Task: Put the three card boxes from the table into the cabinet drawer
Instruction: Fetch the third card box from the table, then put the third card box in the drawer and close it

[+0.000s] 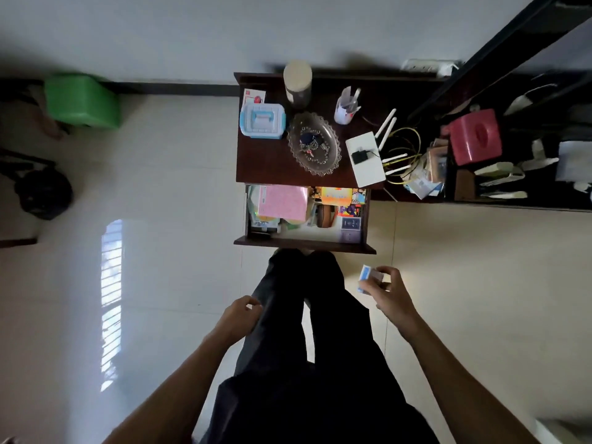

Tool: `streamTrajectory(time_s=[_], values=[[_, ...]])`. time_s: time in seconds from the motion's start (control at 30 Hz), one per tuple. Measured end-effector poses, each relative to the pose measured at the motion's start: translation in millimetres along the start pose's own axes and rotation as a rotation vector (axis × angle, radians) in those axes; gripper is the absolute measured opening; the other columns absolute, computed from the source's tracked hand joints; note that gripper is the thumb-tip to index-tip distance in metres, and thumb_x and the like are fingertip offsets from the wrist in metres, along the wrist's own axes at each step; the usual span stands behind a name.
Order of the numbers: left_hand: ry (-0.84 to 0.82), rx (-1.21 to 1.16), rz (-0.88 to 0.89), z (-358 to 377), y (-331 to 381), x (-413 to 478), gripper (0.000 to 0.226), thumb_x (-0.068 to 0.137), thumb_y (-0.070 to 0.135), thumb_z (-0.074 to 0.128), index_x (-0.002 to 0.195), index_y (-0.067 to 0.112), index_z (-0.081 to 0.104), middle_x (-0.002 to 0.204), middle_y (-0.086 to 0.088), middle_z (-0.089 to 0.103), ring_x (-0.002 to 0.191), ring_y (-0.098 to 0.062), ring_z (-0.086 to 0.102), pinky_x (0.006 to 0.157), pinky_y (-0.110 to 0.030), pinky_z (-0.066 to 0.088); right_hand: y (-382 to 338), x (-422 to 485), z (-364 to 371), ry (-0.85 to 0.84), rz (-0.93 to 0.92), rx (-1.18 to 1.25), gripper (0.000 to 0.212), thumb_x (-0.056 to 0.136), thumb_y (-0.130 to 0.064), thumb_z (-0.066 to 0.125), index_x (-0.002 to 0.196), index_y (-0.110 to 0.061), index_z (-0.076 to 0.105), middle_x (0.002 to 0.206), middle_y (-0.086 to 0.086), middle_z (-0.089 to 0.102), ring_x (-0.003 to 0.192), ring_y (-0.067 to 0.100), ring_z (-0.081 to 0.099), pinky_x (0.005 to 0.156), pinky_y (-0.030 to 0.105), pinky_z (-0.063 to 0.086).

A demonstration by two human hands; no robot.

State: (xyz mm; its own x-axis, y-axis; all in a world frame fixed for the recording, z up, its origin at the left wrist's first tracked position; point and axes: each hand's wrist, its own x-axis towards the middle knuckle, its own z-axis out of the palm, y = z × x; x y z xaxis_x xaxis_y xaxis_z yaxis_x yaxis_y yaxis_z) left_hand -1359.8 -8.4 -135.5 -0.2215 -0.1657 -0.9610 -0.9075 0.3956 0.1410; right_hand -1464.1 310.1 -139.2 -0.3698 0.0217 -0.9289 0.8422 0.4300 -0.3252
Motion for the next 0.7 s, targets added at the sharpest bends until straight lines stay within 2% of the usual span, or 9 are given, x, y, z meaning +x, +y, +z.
streamTrajectory(time_s=[0.1, 0.13, 0.23, 0.3, 0.4, 0.5, 0.57, 0.63, 0.7], values=[[-0.033, 0.034, 0.013, 16, 16, 56, 0.019, 0.089, 0.034, 0.053, 0.102, 0.025, 0.063, 0.097, -0.003, 0.07, 0.092, -0.023, 0.067, 0.085, -0.038, 0.054, 12, 65, 7, -0.021, 0.063, -0.081, 0.055, 0.083, -0.043, 0.078, 0.124, -0.023, 0.047, 0.12, 0.004, 0.065, 0.104, 0.022, 0.067, 0.084, 0.038, 0.051], [-0.042, 0.026, 0.021, 22, 22, 81, 0.018, 0.089, 0.034, 0.054, 0.101, 0.024, 0.064, 0.095, -0.003, 0.07, 0.09, -0.024, 0.067, 0.084, -0.039, 0.055, 17, 89, 12, -0.03, 0.073, -0.113, 0.056, 0.081, -0.046, 0.078, 0.123, -0.025, 0.047, 0.117, 0.0, 0.065, 0.102, 0.019, 0.067, 0.083, 0.036, 0.052], [-0.012, -0.001, 0.024, 35, 35, 152, 0.016, 0.087, 0.033, 0.055, 0.098, 0.026, 0.065, 0.091, -0.003, 0.071, 0.086, -0.025, 0.068, 0.079, -0.039, 0.056, 31, 153, 29, -0.026, 0.08, -0.172, 0.057, 0.079, -0.052, 0.078, 0.121, -0.03, 0.046, 0.109, -0.014, 0.063, 0.091, 0.006, 0.065, 0.064, 0.025, 0.047], [0.038, 0.066, 0.051, 46, 37, 208, 0.017, 0.085, 0.033, 0.053, 0.098, 0.029, 0.063, 0.094, 0.001, 0.071, 0.088, -0.024, 0.066, 0.08, -0.038, 0.056, 46, 201, 43, 0.0, 0.083, -0.192, 0.061, 0.074, -0.057, 0.077, 0.119, -0.031, 0.047, 0.104, -0.021, 0.06, 0.087, 0.001, 0.063, 0.06, 0.023, 0.044], [0.108, 0.272, 0.156, 60, 31, 287, 0.034, 0.086, 0.029, 0.052, 0.119, 0.024, 0.06, 0.125, 0.0, 0.062, 0.116, -0.023, 0.058, 0.098, -0.039, 0.048, 65, 262, 63, 0.072, 0.07, -0.214, 0.059, 0.07, -0.058, 0.076, 0.116, -0.035, 0.049, 0.103, -0.023, 0.063, 0.083, -0.006, 0.062, 0.055, 0.02, 0.044], [0.116, 0.401, 0.24, 73, 22, 355, 0.054, 0.087, 0.028, 0.054, 0.14, 0.02, 0.046, 0.149, -0.002, 0.044, 0.138, -0.023, 0.039, 0.113, -0.039, 0.034, 83, 319, 77, 0.126, 0.037, -0.194, 0.059, 0.071, -0.053, 0.078, 0.119, -0.032, 0.05, 0.104, -0.015, 0.067, 0.079, -0.008, 0.063, 0.044, 0.005, 0.042], [0.106, 0.42, 0.235, 75, 18, 389, 0.062, 0.087, 0.032, 0.054, 0.146, 0.022, 0.038, 0.156, -0.003, 0.035, 0.143, -0.024, 0.031, 0.117, -0.041, 0.029, 88, 352, 84, 0.158, 0.006, -0.205, 0.062, 0.072, -0.048, 0.08, 0.122, -0.027, 0.051, 0.111, -0.007, 0.068, 0.091, 0.003, 0.067, 0.054, 0.008, 0.047], [0.089, 0.464, 0.236, 78, 11, 417, 0.064, 0.088, 0.036, 0.053, 0.148, 0.023, 0.035, 0.157, -0.003, 0.033, 0.145, -0.025, 0.029, 0.118, -0.043, 0.027, 95, 381, 90, 0.182, -0.051, -0.243, 0.067, 0.074, -0.044, 0.082, 0.127, -0.024, 0.048, 0.113, -0.006, 0.066, 0.101, 0.014, 0.068, 0.073, 0.023, 0.055], [0.074, 0.528, 0.24, 82, 3, 435, 0.062, 0.09, 0.042, 0.052, 0.147, 0.025, 0.037, 0.157, -0.002, 0.034, 0.145, -0.024, 0.029, 0.118, -0.044, 0.027, 101, 402, 95, 0.208, -0.132, -0.32, 0.072, 0.074, -0.044, 0.083, 0.131, -0.022, 0.046, 0.114, -0.002, 0.066, 0.103, 0.019, 0.068, 0.081, 0.034, 0.058]])
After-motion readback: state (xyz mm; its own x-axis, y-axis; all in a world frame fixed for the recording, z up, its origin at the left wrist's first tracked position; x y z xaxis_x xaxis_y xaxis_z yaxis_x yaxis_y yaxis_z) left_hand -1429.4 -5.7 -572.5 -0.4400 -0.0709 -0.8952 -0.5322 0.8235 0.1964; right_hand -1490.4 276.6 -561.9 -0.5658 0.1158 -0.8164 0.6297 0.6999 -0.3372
